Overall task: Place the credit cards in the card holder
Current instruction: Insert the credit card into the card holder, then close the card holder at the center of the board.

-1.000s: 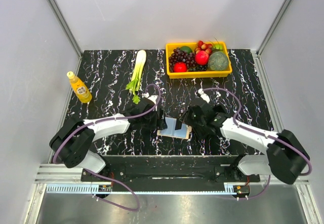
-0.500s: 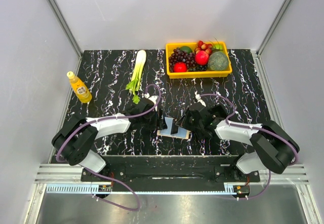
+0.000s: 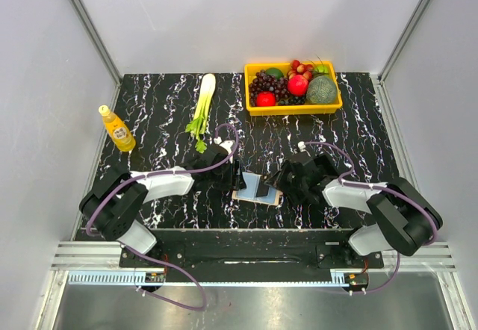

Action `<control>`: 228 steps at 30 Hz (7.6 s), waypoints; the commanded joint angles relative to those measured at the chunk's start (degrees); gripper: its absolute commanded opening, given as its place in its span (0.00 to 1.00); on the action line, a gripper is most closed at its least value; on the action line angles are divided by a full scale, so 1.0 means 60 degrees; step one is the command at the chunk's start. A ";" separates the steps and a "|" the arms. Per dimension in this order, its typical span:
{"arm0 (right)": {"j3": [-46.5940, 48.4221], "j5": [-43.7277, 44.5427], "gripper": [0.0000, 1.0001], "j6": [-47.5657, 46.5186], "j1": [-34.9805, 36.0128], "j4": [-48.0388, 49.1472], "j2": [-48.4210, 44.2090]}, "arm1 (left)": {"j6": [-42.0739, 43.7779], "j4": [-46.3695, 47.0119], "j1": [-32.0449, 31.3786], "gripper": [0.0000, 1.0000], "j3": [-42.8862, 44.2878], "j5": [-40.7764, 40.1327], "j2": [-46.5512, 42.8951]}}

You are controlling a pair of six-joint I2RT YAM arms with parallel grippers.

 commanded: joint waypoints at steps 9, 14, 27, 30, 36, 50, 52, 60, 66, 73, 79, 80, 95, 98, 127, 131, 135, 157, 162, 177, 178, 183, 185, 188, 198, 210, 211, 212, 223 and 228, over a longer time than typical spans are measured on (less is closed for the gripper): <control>-0.0234 -0.1285 0.00 -0.0011 -0.0065 0.1429 0.0781 | 0.0056 -0.0012 0.0002 0.57 -0.0099 0.0080 0.0380; -0.0396 -0.1344 0.00 0.0092 -0.0065 0.1533 0.0429 | 0.0026 -0.0086 0.0002 0.56 -0.0026 -0.0052 0.0453; -0.0322 -0.0422 0.00 -0.0259 -0.0035 0.1444 0.0444 | 0.0129 -0.0379 0.0002 0.52 -0.0128 0.0080 0.0438; -0.0453 -0.0129 0.00 -0.0289 -0.0036 0.1502 0.0326 | 0.0143 -0.0349 -0.0012 0.50 -0.0157 0.0153 0.0497; -0.0631 0.0225 0.00 -0.0304 -0.0035 0.1605 0.0223 | 0.0173 -0.0130 -0.0115 0.48 -0.0362 0.0387 0.0614; -0.0761 -0.0787 0.02 -0.0099 0.0374 0.1766 0.0781 | -0.0223 -0.0086 -0.0262 0.47 -0.0275 0.0022 0.0644; -0.0937 -0.0598 0.02 -0.0011 0.0360 0.1708 0.0532 | -0.0237 -0.0289 -0.0276 0.46 -0.0231 -0.0008 0.0673; -0.0601 0.0193 0.01 -0.0187 0.0374 -0.0180 -0.0537 | -0.0237 -0.0554 -0.0262 0.41 -0.0026 -0.0228 0.0878; -0.0630 0.0195 0.02 -0.0041 0.0374 -0.0477 -0.0934 | -0.0237 -0.0540 -0.0261 0.39 0.0018 -0.0140 0.0951; -0.0322 -0.0580 0.05 0.0355 0.0375 0.0488 0.0324 | -0.0237 -0.0393 -0.0262 0.40 0.0003 0.0094 0.0878; -0.0338 -0.0846 0.10 0.0591 0.0389 0.1005 0.0649 | -0.0267 -0.0364 -0.0247 0.41 0.0018 0.0153 0.0893; -0.0279 -0.0802 0.13 0.0517 0.0389 0.0816 0.0619 | -0.0267 -0.0349 -0.0261 0.41 0.0018 0.0167 0.0893; 0.0117 0.0356 0.37 -0.0142 0.0389 -0.1749 -0.0963 | -0.0237 -0.0378 -0.0247 0.41 0.0003 0.0167 0.0878; 0.0219 0.0210 0.22 -0.0230 0.0389 -0.1911 -0.0847 | -0.0223 -0.0349 -0.0261 0.40 0.0033 0.0197 0.0878; 0.1186 -0.0596 0.30 -0.0040 0.0697 -0.0916 0.0941 | -0.0442 -0.0144 -0.0262 0.37 -0.0040 0.0767 0.0717; 0.1084 -0.0801 0.30 0.0106 0.0741 -0.0447 0.1029 | -0.0516 0.0149 -0.0262 0.37 -0.0084 0.0842 0.0687; 0.1054 -0.0963 0.31 0.0340 0.0770 0.0022 0.1204 | -0.0530 0.0163 -0.0261 0.37 -0.0128 0.0827 0.0585; 0.2124 0.0236 0.41 -0.1212 0.0814 -0.2232 -0.0097 | -0.0955 -0.0510 -0.0218 0.32 -0.1504 -0.0242 -0.1347; 0.2314 0.0927 0.46 -0.1577 0.0800 -0.3651 -0.0991 | -0.1057 -0.0745 -0.0218 0.33 -0.1827 -0.0667 -0.2313; 0.1347 0.1308 0.49 -0.1372 0.0799 -0.6318 -0.3307 | -0.1014 -0.1447 -0.0218 0.62 -0.1974 -0.1048 -0.3839; 0.1420 0.1366 0.49 -0.1387 0.0799 -0.6552 -0.3249 | -0.0970 -0.1506 -0.0218 0.63 -0.1974 -0.1077 -0.3839; 0.1523 0.1293 0.50 -0.1739 0.0814 -0.6570 -0.2766 | -0.0926 -0.1434 -0.0203 0.64 -0.2032 -0.0903 -0.3693; 0.1669 0.1118 0.49 -0.1885 0.0858 -0.6467 -0.2415 | -0.0984 -0.1287 -0.0218 0.65 -0.2047 -0.0770 -0.3576; 0.1699 0.1234 0.49 -0.1900 0.0975 -0.5898 -0.2063 | -0.1043 -0.1185 -0.0203 0.65 -0.2047 -0.0755 -0.3444; 0.2095 0.3606 0.51 -0.2208 0.0976 -0.6613 -0.1080 | -0.1043 -0.1008 -0.0218 0.66 -0.1974 -0.0477 -0.3180; 0.2533 0.2714 0.56 -0.2911 0.0917 -0.5162 -0.0774 | -0.1072 -0.0701 -0.0218 0.67 -0.1886 -0.0286 -0.2799; 0.2650 0.2714 0.56 -0.3013 0.0960 -0.5163 -0.0628 | -0.1072 -0.0701 -0.0203 0.67 -0.1872 -0.0301 -0.2799; 0.2767 0.2728 0.56 -0.3159 0.0990 -0.5134 -0.0496 | -0.1072 -0.0701 -0.0218 0.67 -0.1857 -0.0272 -0.2784; 0.3881 0.4515 0.50 -0.3117 0.1619 -0.6538 0.0692 | -0.1058 -0.0730 -0.0218 0.67 -0.1828 -0.0286 -0.2711; 0.3852 0.4823 0.36 -0.2926 0.1693 -0.6876 0.0692 | -0.1072 -0.0730 -0.0218 0.67 -0.1828 -0.0257 -0.2682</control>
